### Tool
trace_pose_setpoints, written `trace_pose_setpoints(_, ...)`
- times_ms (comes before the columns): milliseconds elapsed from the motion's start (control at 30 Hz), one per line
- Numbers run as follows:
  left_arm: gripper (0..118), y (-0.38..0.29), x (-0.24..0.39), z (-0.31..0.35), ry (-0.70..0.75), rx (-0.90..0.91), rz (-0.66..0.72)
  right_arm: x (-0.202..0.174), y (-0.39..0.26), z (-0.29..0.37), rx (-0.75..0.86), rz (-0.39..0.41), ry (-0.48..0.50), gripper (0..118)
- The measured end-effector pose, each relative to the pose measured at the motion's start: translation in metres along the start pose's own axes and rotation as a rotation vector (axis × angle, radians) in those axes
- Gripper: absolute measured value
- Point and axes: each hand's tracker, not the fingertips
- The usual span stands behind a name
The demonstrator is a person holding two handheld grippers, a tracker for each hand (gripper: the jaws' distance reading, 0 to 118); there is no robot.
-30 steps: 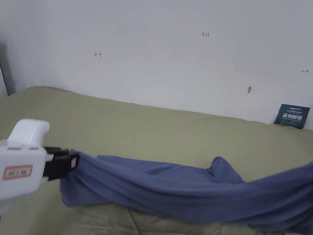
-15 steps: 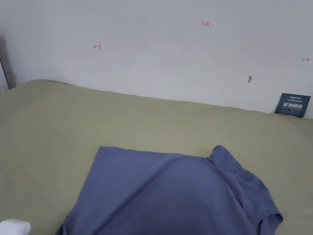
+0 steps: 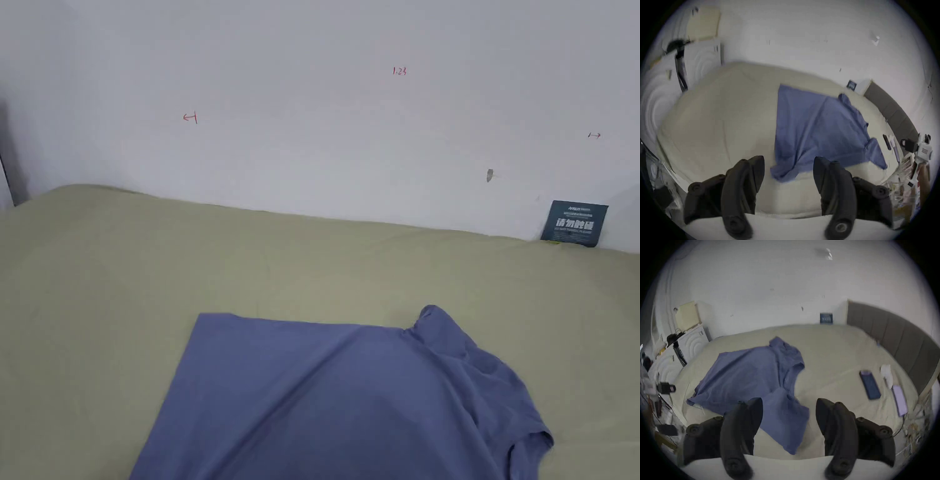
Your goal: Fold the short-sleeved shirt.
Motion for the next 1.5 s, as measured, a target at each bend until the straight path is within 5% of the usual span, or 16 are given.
trace_pose_setpoints(133,64,0.016,0.064,0.015,0.118,0.105,-0.106,-0.055,0.015,0.021,0.070,-0.019,-0.022,73)
trace_pose_setpoints(233,0,0.005,0.102,0.018,0.116,0.161,-0.109,-0.087,0.007,0.032,0.092,-0.031,-0.016,60)
trace_pose_setpoints(267,0,-0.001,0.114,0.021,0.099,0.176,-0.119,-0.097,0.000,0.036,0.088,-0.031,-0.018,16)
trace_pose_setpoints(300,0,-0.012,0.126,0.025,0.100,0.190,-0.128,-0.107,-0.009,0.041,0.091,-0.018,-0.019,1)
trace_pose_setpoints(367,0,-0.037,0.143,0.033,0.054,0.192,-0.152,-0.121,-0.032,0.053,0.124,0.012,-0.079,1)
trace_pose_setpoints(600,0,-0.119,0.158,0.052,-0.019,0.038,-0.120,-0.136,-0.101,0.087,0.063,0.013,-0.019,1)
trace_pose_setpoints(933,0,-0.092,0.102,0.035,0.070,0.063,-0.021,-0.121,-0.081,0.075,0.070,-0.002,0.000,1)
trace_pose_setpoints(1000,27,-0.080,0.080,0.021,0.118,0.058,-0.031,-0.112,-0.076,0.069,0.092,0.001,0.006,1)
trace_pose_setpoints(1067,77,-0.065,0.057,0.000,0.162,0.003,-0.014,-0.106,-0.065,0.063,0.095,-0.001,-0.006,1)
trace_pose_setpoints(1133,89,-0.056,0.040,-0.028,0.166,-0.055,0.012,-0.096,-0.060,0.054,0.081,-0.023,-0.015,1)
trace_pose_setpoints(1433,87,-0.065,0.010,-0.123,0.214,-0.260,0.014,-0.049,-0.056,0.021,-0.028,-0.161,-0.068,2)
trace_pose_setpoints(1467,73,-0.067,0.009,-0.125,0.186,-0.264,0.029,-0.044,-0.056,0.015,-0.059,-0.173,-0.075,4)
trace_pose_setpoints(1500,43,-0.068,0.010,-0.124,0.162,-0.256,0.066,-0.037,-0.056,0.007,-0.101,-0.188,-0.070,11)
